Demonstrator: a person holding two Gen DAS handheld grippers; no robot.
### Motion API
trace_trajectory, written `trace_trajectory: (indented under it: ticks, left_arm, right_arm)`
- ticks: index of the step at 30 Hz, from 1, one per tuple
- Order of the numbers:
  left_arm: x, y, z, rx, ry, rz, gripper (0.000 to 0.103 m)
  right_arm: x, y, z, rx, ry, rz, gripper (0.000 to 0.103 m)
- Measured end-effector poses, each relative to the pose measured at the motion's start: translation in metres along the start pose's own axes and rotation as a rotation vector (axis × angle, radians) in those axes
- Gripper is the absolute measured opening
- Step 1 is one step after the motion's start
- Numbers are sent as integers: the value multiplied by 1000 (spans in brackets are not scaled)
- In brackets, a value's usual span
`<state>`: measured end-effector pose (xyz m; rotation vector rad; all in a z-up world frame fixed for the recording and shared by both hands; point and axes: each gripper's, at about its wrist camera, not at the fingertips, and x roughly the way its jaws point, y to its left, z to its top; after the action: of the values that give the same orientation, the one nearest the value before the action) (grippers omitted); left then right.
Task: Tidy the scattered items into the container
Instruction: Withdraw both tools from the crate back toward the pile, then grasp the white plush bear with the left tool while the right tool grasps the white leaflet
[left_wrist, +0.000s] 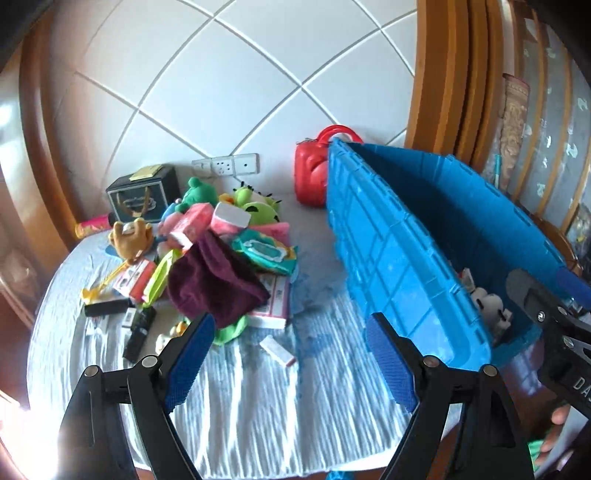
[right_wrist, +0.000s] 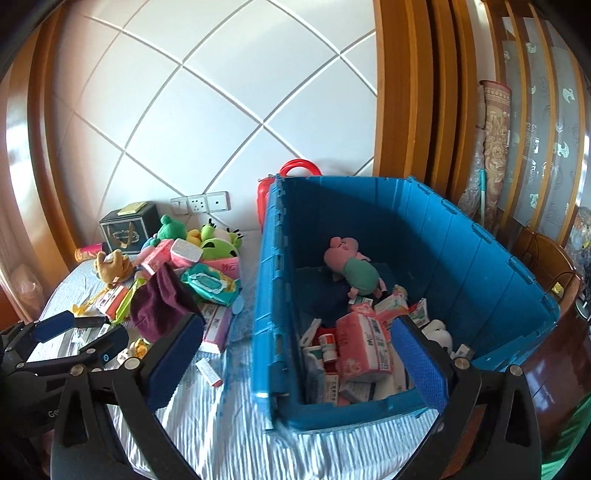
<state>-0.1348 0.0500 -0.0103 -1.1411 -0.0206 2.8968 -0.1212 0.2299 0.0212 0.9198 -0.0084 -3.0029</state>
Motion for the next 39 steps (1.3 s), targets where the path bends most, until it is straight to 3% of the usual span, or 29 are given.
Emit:
trace_trajectory:
  ticks: [6,12,21,30,36,39]
  left_arm:
    - [2,66,-29,-58,15,57,84]
    - [19,118,-42,-130,53,122,84]
    - [83,189,-60,-231,165,244,85]
    - [166,244,-117,-287,364,338,85]
    - [209,241,-124,-212,419,304,85]
    - [231,239,-125,-169,444,282,85]
  right_arm:
    - [10,64,-20,-56,24,81,103]
    - [56,109,-33,-133,107,173,103]
    - [126,175,-53,-248,234,309,103]
    - [252,165,-112,-234,518,326,103]
    - [292,154,-143,-201,636,275,103]
    - [301,154,-149,-181,655,236,103]
